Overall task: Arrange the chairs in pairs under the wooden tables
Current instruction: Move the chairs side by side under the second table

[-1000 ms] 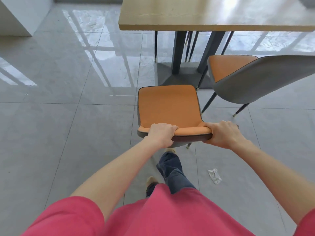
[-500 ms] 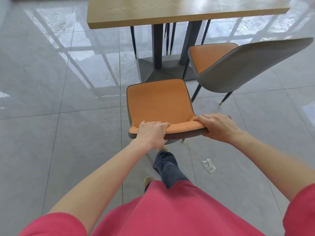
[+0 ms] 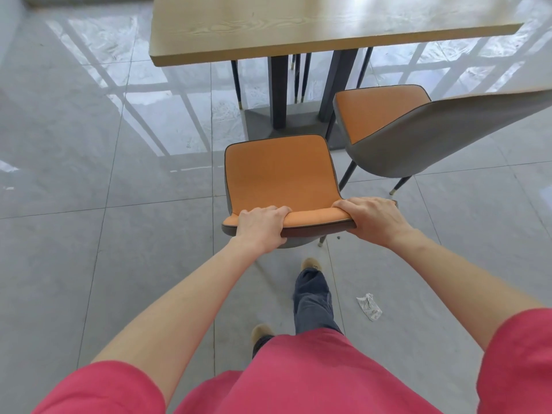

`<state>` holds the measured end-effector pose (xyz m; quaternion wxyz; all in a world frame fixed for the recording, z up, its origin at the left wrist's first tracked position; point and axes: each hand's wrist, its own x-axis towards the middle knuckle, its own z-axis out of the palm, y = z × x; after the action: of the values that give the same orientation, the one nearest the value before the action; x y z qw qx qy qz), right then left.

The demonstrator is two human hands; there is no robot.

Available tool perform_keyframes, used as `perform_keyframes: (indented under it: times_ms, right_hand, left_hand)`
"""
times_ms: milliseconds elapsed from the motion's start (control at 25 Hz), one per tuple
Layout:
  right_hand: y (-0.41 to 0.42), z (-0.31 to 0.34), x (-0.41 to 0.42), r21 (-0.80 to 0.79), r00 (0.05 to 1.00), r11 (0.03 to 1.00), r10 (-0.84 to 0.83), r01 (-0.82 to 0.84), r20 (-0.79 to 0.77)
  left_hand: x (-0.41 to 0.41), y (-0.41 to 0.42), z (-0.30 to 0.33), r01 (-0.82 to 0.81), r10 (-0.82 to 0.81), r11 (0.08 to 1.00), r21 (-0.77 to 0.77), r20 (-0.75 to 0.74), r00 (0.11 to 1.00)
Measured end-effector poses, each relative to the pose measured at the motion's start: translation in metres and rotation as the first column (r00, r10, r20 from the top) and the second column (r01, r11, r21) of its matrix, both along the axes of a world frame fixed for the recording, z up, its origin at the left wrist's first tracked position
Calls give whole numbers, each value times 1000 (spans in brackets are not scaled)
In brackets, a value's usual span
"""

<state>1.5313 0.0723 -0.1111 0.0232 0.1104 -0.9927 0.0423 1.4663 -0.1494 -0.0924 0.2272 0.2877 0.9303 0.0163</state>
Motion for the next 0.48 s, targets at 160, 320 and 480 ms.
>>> perform_keyframes:
  times_ms: [160, 320, 480]
  right_hand:
    - [27, 4, -35, 21, 1000, 1000, 6, -6, 2]
    - [53, 7, -73, 14, 999, 1000, 3, -4, 40]
    - [77, 7, -112, -11, 998, 1000, -18, 18, 59]
  left_hand:
    - [-35, 29, 1, -16, 16, 1000, -13, 10, 1000]
    - [-68, 57, 2, -26, 26, 999, -21, -4, 1000]
    - [-107, 83, 1, -45, 45, 998, -32, -18, 999]
